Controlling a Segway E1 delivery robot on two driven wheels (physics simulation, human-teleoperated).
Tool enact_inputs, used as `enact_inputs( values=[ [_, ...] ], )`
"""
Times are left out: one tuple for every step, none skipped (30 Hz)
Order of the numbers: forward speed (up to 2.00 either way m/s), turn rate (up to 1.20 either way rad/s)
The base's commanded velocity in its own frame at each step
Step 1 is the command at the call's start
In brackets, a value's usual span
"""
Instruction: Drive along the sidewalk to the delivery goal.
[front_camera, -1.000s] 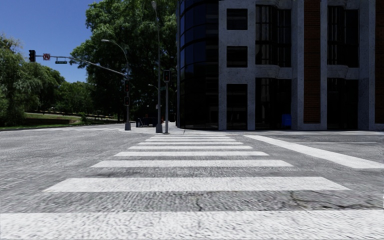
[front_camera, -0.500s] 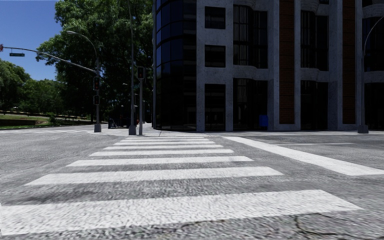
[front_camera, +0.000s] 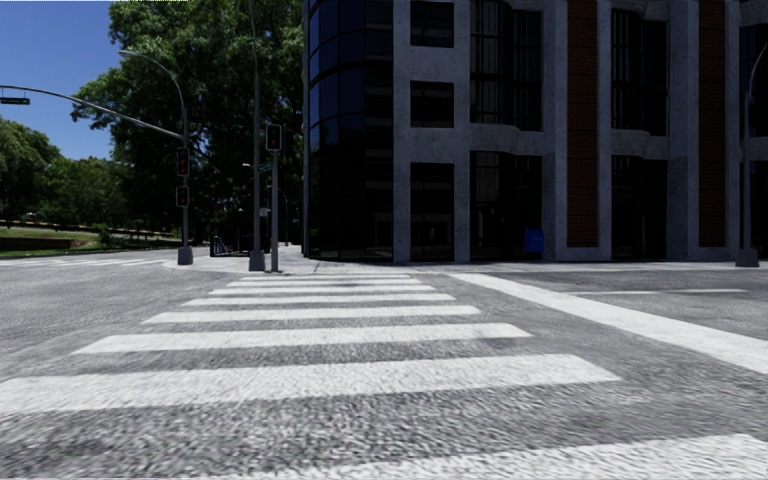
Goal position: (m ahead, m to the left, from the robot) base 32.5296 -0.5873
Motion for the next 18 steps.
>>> enact_inputs(
  values=[
    [1.29,0.00],
    [1.29,0.00],
    [1.29,0.00],
    [1.29,0.00],
    [1.29,0.00],
    [1.29,0.00],
    [1.29,0.29],
    [1.29,0.29],
    [1.29,0.62],
    [1.29,0.64],
    [1.29,0.64],
    [1.29,0.17],
    [1.29,0.03],
    [1.29,0.00],
    [1.29,0.00],
    [1.29,0.00],
    [1.29,0.00],
    [1.29,0.00]
  ],
)
